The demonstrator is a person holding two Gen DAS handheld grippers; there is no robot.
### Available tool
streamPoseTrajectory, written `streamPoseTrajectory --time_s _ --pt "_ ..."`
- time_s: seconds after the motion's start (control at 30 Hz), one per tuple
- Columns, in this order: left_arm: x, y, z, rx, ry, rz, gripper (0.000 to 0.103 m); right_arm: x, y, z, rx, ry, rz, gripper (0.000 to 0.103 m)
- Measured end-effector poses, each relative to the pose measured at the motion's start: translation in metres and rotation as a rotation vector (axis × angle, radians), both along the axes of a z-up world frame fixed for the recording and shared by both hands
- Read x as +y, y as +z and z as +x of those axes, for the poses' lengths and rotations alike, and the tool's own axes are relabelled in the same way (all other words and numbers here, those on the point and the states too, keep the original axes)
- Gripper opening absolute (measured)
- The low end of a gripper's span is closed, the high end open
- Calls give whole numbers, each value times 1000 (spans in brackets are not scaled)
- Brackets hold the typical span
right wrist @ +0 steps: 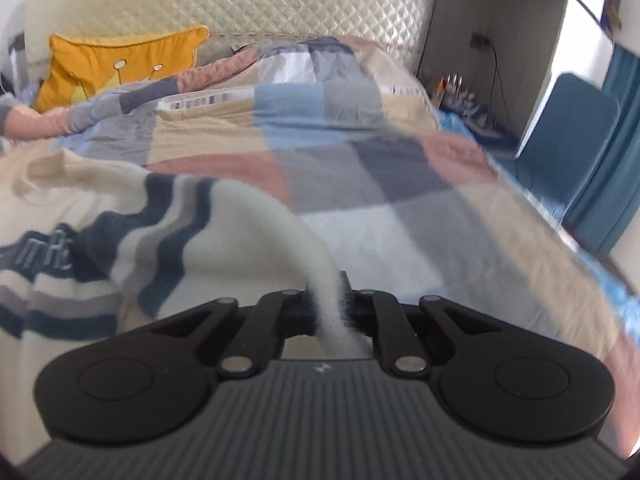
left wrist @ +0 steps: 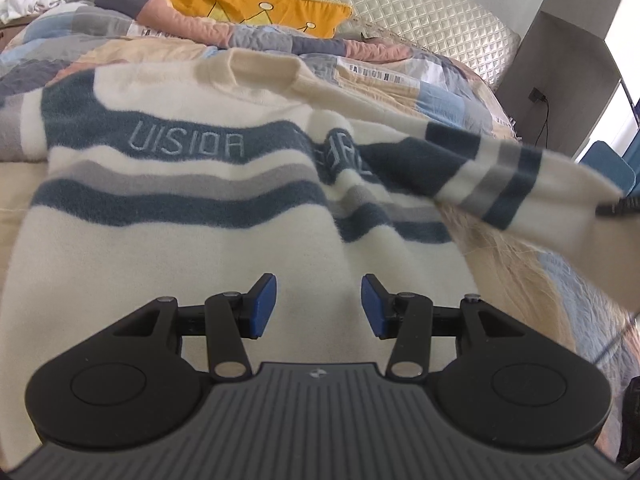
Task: Fold large clothes
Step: 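Grasp the striped sweater sleeve cuff with the right gripper, then fold the held sleeve across the sweater body, then open the right gripper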
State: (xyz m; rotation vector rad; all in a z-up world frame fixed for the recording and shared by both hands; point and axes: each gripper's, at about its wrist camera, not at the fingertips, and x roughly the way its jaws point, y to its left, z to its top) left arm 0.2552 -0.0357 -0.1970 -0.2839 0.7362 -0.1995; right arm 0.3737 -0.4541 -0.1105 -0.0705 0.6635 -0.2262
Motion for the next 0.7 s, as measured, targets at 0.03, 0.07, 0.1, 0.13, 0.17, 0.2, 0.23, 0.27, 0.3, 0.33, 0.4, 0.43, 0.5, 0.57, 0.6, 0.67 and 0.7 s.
streamPoseTrajectory --time_s 0.03,0.07,0.1,0.13,0.17,0.2,0.23,0.27,0.3,0.33,0.4,0.43,0.5,0.57,0.6,0.67,0.7 --pt "-1 1 0 -7 -2 5 53 -6 5 11 0 -3 -17 10" --pt "-2 1 1 -13 -1 9 53 -10 9 21 -2 -7 -38 10" --pt "-2 2 2 -19 1 11 53 -13 12 32 -4 -13 -67 10" --pt "-3 2 3 -22 3 9 53 -16 12 42 -7 -19 -96 10" --pt "-3 1 5 -22 4 4 53 -18 10 52 -7 -28 -118 10" --pt "-2 0 7 -21 1 -3 53 -22 7 61 -6 -40 -128 10" --pt "-3 -1 8 -18 0 -5 53 -26 1 70 -11 -50 -125 10" --pt "-3 -3 10 -13 -2 -3 53 -30 -6 76 -21 -65 -110 10" --pt "-3 -5 12 -6 -5 -1 53 -35 -15 82 -26 -89 -86 10" --pt "-4 -7 14 2 -9 -2 53 -40 -26 86 -23 -116 -56 10" --pt "-4 -11 19 12 -16 -8 53 -51 -51 92 -14 -165 5 10" --pt "-5 -13 20 17 -16 -9 53 -56 -66 93 -5 -191 36 10" --pt "-3 -17 22 15 5 -22 53 -66 -90 95 5 -214 79 10" --pt "-3 -18 24 8 4 -32 53 -73 -105 95 -22 -217 114 11" --pt "-3 -19 25 4 4 -28 53 -76 -109 94 -39 -222 139 13" --pt "-3 -20 27 3 4 -22 53 -83 -113 90 -86 -238 206 14" --pt "-4 -22 29 6 4 -22 53 -85 -115 87 -115 -257 234 19"
